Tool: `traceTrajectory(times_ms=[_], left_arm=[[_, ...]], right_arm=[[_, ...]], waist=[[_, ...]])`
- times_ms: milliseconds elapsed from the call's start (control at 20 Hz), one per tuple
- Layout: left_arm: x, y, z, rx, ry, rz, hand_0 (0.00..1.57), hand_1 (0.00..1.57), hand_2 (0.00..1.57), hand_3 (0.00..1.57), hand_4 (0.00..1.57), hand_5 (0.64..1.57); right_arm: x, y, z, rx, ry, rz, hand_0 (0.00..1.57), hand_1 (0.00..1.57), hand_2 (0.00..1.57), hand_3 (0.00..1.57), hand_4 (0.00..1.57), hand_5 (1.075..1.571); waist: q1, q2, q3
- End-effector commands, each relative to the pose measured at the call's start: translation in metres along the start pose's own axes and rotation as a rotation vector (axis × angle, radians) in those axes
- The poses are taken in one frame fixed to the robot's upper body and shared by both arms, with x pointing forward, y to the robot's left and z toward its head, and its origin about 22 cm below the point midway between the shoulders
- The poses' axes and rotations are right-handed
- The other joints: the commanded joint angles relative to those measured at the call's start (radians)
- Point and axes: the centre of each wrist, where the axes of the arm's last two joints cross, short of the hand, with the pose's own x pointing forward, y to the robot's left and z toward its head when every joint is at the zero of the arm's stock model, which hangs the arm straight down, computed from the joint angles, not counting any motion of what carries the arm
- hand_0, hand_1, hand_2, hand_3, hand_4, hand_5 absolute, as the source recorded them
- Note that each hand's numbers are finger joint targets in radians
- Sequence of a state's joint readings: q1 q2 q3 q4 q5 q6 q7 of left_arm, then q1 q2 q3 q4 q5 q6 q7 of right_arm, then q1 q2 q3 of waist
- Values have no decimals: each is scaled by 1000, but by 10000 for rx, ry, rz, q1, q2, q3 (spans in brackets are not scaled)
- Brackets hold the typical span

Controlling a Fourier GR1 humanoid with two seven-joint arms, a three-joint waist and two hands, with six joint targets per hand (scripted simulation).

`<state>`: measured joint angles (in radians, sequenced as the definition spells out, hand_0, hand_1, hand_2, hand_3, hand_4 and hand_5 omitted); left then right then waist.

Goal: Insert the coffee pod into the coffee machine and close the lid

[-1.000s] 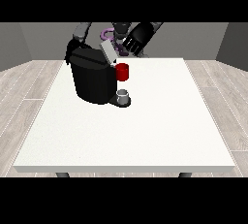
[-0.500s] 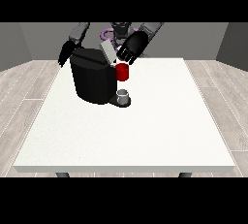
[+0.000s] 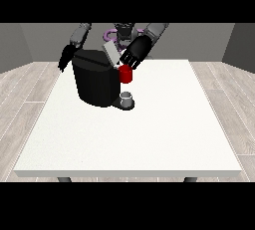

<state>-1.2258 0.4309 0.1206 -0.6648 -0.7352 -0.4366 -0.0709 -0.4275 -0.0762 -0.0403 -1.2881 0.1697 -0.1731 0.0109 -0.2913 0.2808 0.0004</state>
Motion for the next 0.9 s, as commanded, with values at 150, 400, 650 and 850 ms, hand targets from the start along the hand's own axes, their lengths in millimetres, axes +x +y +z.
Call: traceTrajectory(times_ms=[150, 400, 650, 850], left_arm=[[-12, -5, 2, 268, -64, -140, 1169, 1169, 1235, 1200, 422, 1571], [8, 23, 2, 435, -446, -112, 1227, 1227, 1258, 1198, 406, 1571], [22, 29, -1, 609, -571, -189, 1212, 1212, 1245, 1199, 352, 1571], [-9, 16, 5, 959, -248, -207, 1189, 1189, 1207, 1172, 362, 1571]], right_arm=[[6, -3, -1, -156, -151, 100, 0, 0, 0, 0, 33, 1571], [13, -6, -11, -310, -352, -249, 0, 0, 0, 0, 100, 1571], [-2, 18, -1, -235, -113, -218, 0, 0, 0, 0, 0, 1571], [1, -7, 0, -21, -101, -96, 0, 0, 0, 0, 0, 1571]], waist=[[-124, 288, -4], [-82, 346, -1], [-18, 390, 0], [-298, 283, -4]])
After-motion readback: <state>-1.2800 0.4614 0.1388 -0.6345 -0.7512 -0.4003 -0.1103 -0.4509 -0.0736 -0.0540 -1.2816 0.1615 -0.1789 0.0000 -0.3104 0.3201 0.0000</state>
